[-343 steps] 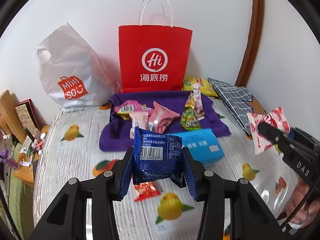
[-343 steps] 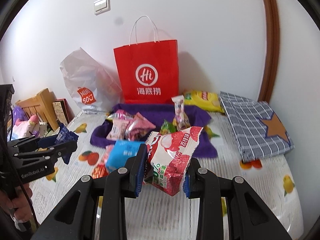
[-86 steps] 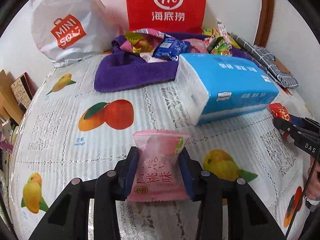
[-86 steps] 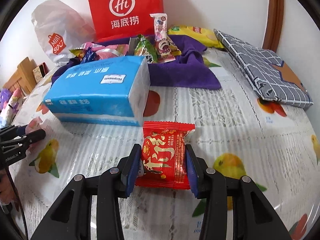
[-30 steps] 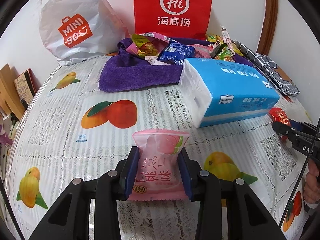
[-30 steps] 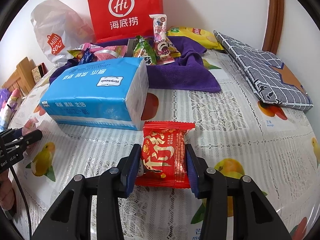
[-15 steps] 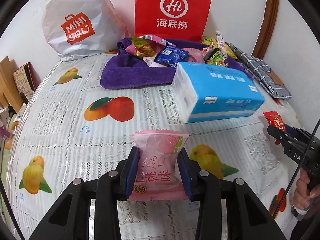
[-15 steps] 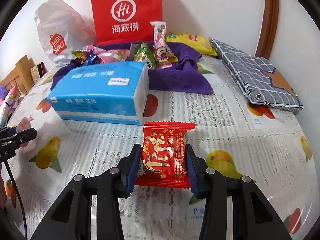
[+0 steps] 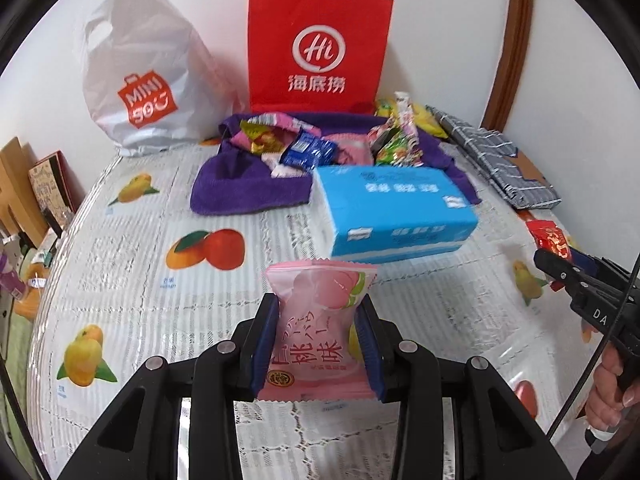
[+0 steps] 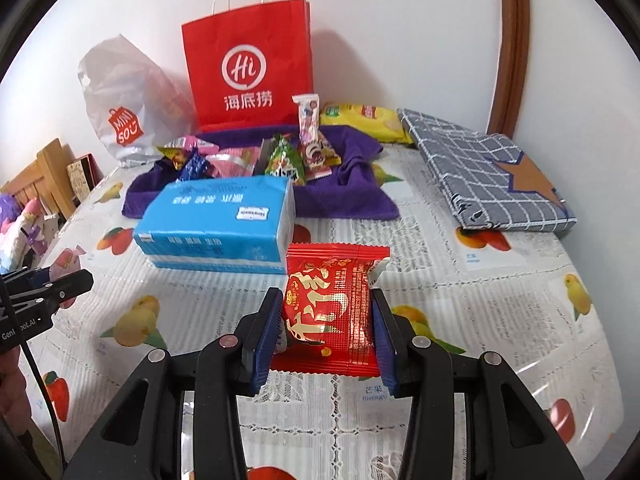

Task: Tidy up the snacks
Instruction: 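Lift both held packets and carry them over the purple towel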

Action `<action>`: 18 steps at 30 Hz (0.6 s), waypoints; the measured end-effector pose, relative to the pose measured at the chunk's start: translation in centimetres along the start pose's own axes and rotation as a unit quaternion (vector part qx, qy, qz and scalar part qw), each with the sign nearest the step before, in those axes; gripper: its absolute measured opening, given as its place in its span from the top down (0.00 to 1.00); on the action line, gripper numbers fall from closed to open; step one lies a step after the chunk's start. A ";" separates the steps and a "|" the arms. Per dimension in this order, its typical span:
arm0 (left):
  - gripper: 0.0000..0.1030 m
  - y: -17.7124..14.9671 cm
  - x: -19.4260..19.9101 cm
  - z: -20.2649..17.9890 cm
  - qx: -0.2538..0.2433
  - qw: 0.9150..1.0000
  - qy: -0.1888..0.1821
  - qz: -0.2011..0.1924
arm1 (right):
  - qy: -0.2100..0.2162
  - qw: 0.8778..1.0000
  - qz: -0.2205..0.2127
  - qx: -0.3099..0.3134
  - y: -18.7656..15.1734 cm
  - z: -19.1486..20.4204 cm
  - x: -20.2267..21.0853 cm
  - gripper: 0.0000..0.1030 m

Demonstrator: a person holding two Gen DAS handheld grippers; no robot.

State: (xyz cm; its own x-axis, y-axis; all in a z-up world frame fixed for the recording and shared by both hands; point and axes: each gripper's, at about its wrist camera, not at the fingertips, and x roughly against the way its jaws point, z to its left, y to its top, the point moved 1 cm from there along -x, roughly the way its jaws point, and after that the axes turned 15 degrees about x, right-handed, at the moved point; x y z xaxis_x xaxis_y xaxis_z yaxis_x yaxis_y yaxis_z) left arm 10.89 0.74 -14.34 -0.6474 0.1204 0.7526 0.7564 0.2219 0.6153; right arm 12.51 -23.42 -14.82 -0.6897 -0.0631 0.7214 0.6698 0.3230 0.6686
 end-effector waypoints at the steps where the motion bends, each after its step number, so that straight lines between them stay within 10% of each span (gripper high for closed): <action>1: 0.64 0.1 0.3 -0.1 0.000 1.000 -0.001 -0.002 | 0.000 1.000 -0.002 0.001 0.1 0.0 0.3 0.58; 18: 0.64 1.1 4.5 -2.8 -0.003 0.999 -0.017 -0.030 | -0.002 0.999 -0.036 -0.009 2.6 -0.2 5.4 0.58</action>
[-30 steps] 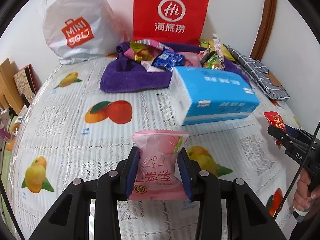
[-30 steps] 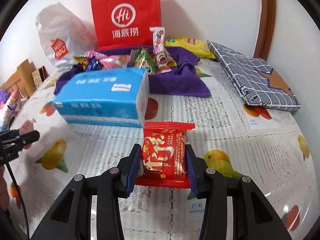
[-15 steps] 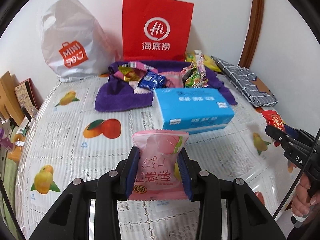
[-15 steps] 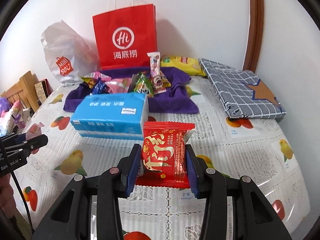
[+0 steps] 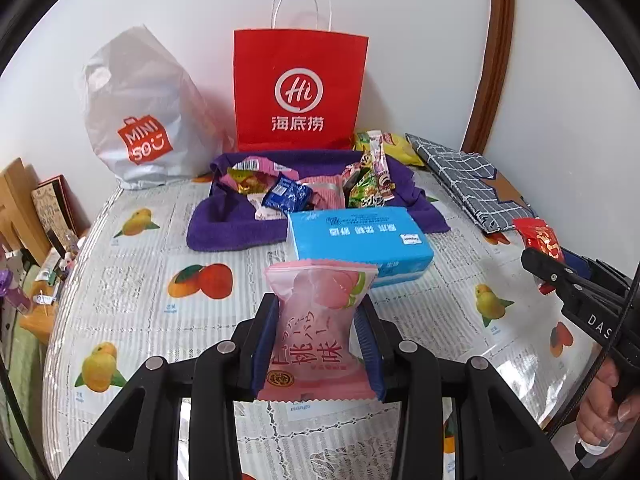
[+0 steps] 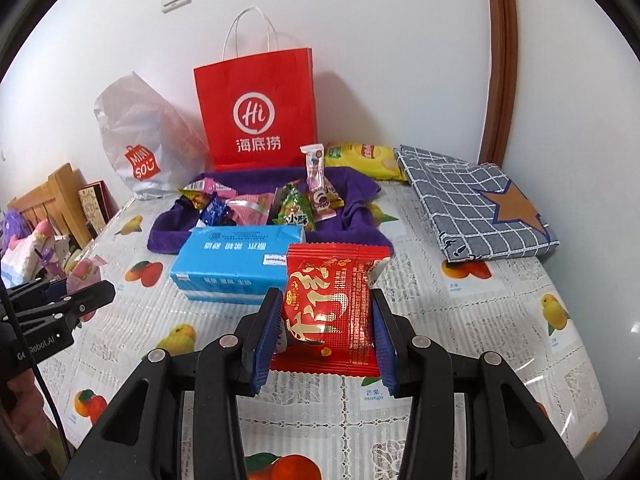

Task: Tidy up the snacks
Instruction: 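Lift both held packets and carry them over the purple towel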

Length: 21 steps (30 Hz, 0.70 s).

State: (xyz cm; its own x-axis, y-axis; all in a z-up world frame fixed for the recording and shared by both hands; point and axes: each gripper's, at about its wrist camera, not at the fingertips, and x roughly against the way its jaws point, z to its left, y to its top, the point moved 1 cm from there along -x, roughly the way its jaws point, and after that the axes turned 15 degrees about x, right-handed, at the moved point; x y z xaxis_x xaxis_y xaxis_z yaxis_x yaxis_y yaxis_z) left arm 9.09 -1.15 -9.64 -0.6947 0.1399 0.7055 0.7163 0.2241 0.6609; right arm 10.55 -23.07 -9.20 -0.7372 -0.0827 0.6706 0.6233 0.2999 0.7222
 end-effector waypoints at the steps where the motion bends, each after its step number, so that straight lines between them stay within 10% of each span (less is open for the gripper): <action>1: 0.64 0.2 0.3 -0.1 0.000 1.000 -0.005 -0.001 | 0.002 1.000 -0.002 0.000 0.2 0.0 0.2 0.58; 21: 0.64 5.1 3.7 -2.4 -0.017 0.999 -0.032 -0.031 | -0.006 0.999 -0.032 0.004 5.5 -0.4 3.1 0.58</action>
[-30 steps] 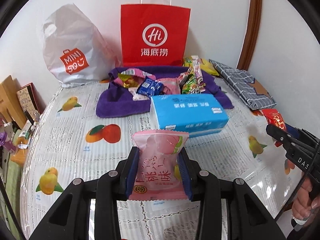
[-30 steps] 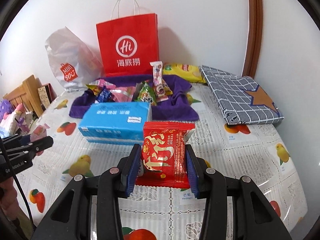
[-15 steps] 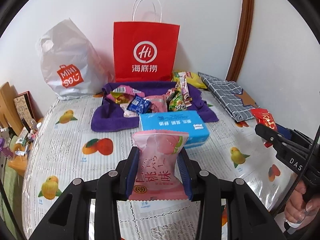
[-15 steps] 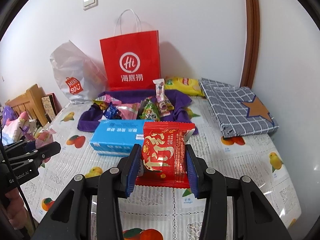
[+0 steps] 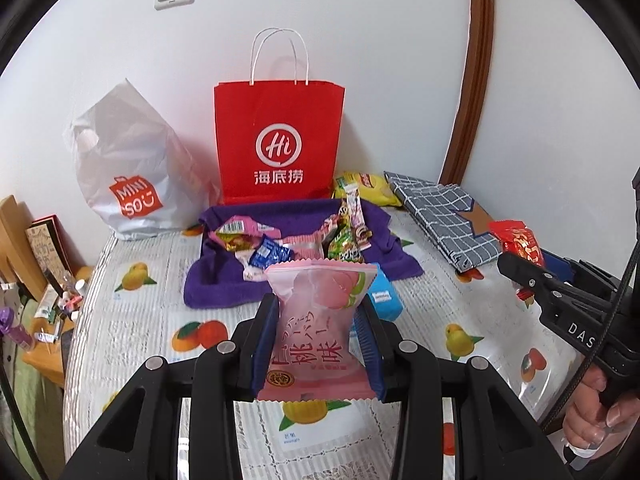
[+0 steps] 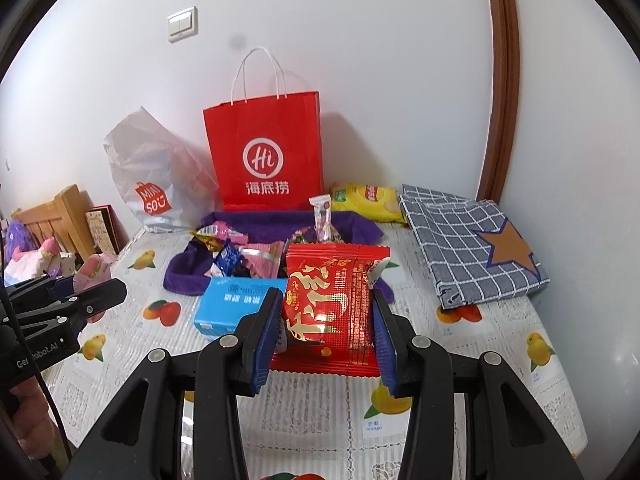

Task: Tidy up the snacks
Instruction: 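Lift both held packets and carry them over the purple towel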

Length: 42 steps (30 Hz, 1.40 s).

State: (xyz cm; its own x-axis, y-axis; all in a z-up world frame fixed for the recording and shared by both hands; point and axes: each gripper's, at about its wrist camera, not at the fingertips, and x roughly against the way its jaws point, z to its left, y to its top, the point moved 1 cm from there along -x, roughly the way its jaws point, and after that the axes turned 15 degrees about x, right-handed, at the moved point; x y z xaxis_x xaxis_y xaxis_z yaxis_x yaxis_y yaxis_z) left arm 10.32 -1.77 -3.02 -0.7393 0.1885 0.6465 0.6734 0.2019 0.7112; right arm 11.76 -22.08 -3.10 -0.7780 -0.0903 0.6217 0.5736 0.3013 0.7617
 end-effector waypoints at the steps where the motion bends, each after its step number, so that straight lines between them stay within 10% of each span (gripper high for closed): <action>1: 0.64 0.2 0.1 0.1 0.001 1.000 -0.001 -0.001 | 0.001 1.000 0.000 0.000 0.2 0.0 0.0 0.58; 42: 0.64 9.5 -11.4 2.9 0.026 0.999 0.022 0.026 | 0.051 0.998 0.007 0.030 9.8 -0.1 -14.3 0.58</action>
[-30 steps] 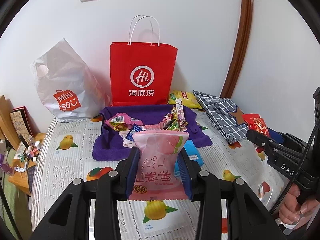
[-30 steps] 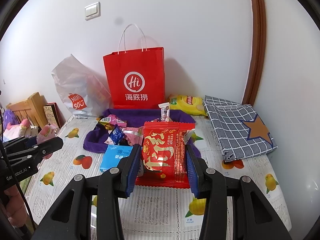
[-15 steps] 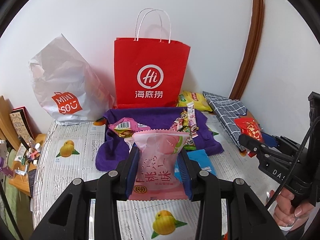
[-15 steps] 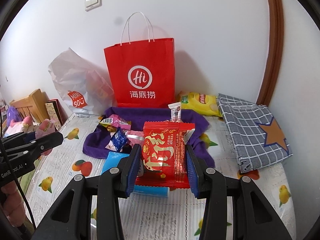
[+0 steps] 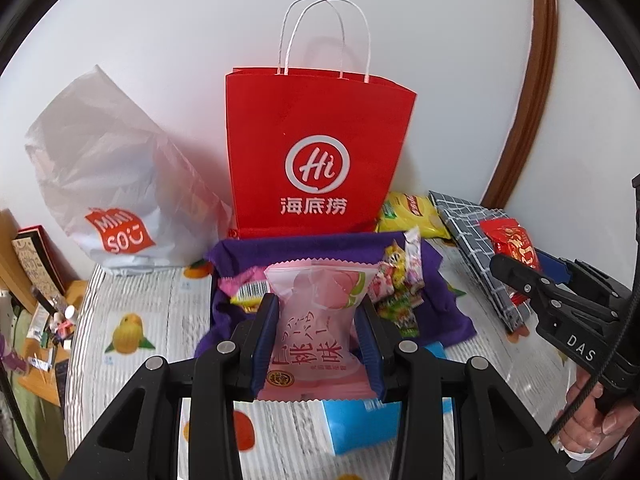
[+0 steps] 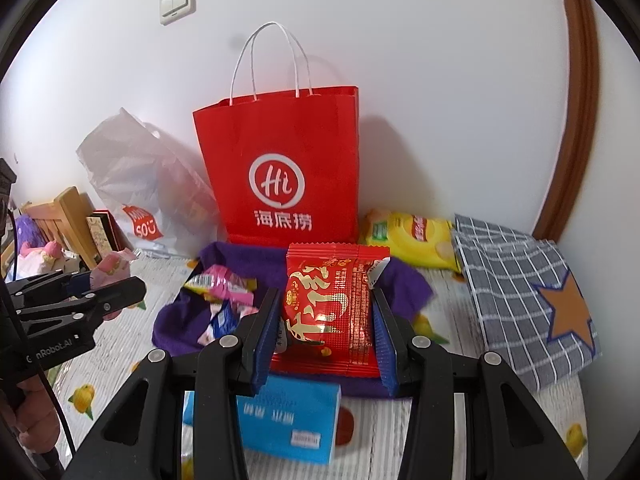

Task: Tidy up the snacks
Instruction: 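Lift both held packets and carry them over the purple towel, then release the red packet onto the towel with the right tool while the left tool releases the pink packet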

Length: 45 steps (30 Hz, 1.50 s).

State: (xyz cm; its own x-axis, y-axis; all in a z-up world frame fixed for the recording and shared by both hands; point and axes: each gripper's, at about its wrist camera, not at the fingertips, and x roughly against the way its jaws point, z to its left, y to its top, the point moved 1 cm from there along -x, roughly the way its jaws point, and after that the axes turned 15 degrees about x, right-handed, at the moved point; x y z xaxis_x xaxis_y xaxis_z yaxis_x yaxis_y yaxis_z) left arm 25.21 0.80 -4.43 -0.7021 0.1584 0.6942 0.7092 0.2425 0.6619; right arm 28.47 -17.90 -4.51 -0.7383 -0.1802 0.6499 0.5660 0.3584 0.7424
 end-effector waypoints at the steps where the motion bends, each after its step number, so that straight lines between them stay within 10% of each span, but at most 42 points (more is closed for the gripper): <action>1: 0.64 0.3 -0.4 0.0 0.000 1.000 0.001 0.000 | 0.001 1.000 -0.006 0.004 0.3 0.0 -0.4 0.58; 23: 0.64 5.4 -9.9 1.8 0.016 0.999 0.030 0.018 | 0.029 0.999 0.022 0.015 3.2 -1.2 -10.5 0.58; 45: 0.64 3.8 -16.6 3.5 0.030 0.995 0.045 0.087 | 0.067 0.991 0.107 0.041 0.3 0.1 -17.2 0.58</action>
State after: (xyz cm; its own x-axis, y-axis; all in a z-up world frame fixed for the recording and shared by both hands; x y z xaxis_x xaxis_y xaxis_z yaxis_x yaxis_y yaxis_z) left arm 39.34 2.46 -14.49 -0.5585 0.1168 0.8213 0.8124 0.2770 0.5131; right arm 41.31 -14.65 -15.52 -0.5460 -0.2109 0.8108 0.6681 0.4744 0.5733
